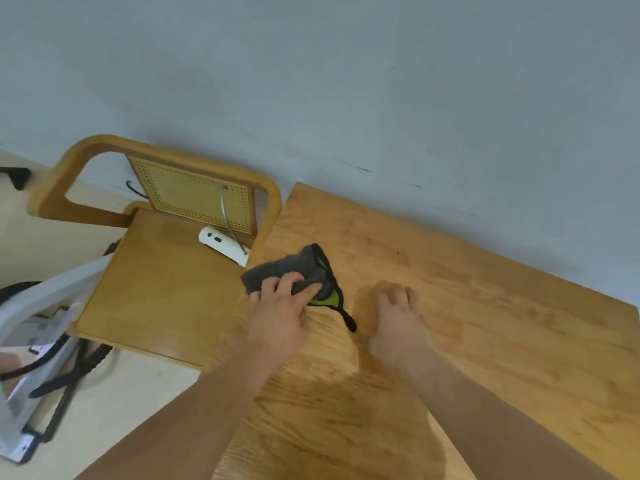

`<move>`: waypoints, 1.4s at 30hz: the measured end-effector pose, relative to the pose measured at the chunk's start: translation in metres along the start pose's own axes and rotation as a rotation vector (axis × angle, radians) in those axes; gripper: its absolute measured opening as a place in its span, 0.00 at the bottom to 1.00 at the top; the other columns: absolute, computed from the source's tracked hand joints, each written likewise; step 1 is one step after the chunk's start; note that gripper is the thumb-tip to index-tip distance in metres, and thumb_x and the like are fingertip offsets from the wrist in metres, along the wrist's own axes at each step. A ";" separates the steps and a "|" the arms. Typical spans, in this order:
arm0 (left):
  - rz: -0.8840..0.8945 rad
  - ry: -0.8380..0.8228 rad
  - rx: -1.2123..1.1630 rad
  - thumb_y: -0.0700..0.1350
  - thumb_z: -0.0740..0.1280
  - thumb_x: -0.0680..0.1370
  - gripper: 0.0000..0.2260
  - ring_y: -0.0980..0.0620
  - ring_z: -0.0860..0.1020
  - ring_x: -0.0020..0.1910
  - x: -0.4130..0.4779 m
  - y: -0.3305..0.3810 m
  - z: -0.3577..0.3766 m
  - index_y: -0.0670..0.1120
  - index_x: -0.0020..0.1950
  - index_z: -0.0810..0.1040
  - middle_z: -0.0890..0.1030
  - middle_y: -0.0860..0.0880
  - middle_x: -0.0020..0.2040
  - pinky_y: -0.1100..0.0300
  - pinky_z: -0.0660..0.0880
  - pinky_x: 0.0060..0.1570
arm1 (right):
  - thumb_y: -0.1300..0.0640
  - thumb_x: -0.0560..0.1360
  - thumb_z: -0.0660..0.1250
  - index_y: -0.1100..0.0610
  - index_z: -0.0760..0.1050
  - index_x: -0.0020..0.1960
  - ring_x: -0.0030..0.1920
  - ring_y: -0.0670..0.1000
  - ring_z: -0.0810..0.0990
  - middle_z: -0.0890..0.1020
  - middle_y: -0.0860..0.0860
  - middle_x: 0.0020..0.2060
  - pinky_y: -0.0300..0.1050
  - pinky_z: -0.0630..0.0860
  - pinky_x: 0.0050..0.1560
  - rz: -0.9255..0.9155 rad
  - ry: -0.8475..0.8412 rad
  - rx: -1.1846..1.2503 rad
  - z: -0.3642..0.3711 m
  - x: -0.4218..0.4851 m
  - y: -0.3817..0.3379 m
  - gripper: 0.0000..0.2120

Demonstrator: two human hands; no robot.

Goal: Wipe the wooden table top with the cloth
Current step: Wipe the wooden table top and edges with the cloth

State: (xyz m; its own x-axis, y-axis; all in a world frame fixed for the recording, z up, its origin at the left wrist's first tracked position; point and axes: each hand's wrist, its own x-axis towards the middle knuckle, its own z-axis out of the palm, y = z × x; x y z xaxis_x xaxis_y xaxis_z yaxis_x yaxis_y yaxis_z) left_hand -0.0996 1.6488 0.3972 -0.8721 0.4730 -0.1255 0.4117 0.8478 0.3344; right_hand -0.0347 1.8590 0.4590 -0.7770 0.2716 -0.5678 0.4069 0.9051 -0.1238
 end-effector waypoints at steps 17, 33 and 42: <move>0.316 -0.165 -0.031 0.54 0.59 0.84 0.19 0.47 0.64 0.64 0.195 -0.025 -0.015 0.71 0.74 0.66 0.66 0.58 0.70 0.47 0.65 0.62 | 0.39 0.60 0.83 0.48 0.33 0.82 0.81 0.62 0.34 0.31 0.55 0.80 0.70 0.59 0.75 0.092 -0.161 -0.072 -0.017 0.068 -0.038 0.72; 0.049 0.153 -0.012 0.49 0.66 0.80 0.19 0.39 0.69 0.57 0.143 -0.054 -0.001 0.60 0.71 0.75 0.72 0.47 0.65 0.45 0.70 0.47 | 0.47 0.62 0.85 0.49 0.31 0.81 0.79 0.63 0.31 0.27 0.57 0.78 0.73 0.58 0.75 0.179 -0.213 -0.061 -0.016 0.073 -0.045 0.71; 0.017 0.126 -0.018 0.50 0.63 0.80 0.20 0.43 0.70 0.56 -0.025 -0.071 0.011 0.62 0.71 0.73 0.70 0.50 0.65 0.48 0.71 0.44 | 0.47 0.60 0.86 0.46 0.37 0.83 0.82 0.60 0.37 0.34 0.54 0.81 0.72 0.68 0.69 0.160 -0.081 -0.036 -0.008 0.058 -0.046 0.69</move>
State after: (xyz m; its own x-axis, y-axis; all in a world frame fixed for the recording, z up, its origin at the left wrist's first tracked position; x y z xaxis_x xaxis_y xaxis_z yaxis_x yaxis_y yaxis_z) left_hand -0.1040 1.5789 0.3666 -0.8918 0.4523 -0.0015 0.4228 0.8348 0.3526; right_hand -0.1025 1.8354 0.4381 -0.6621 0.3872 -0.6416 0.5035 0.8640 0.0018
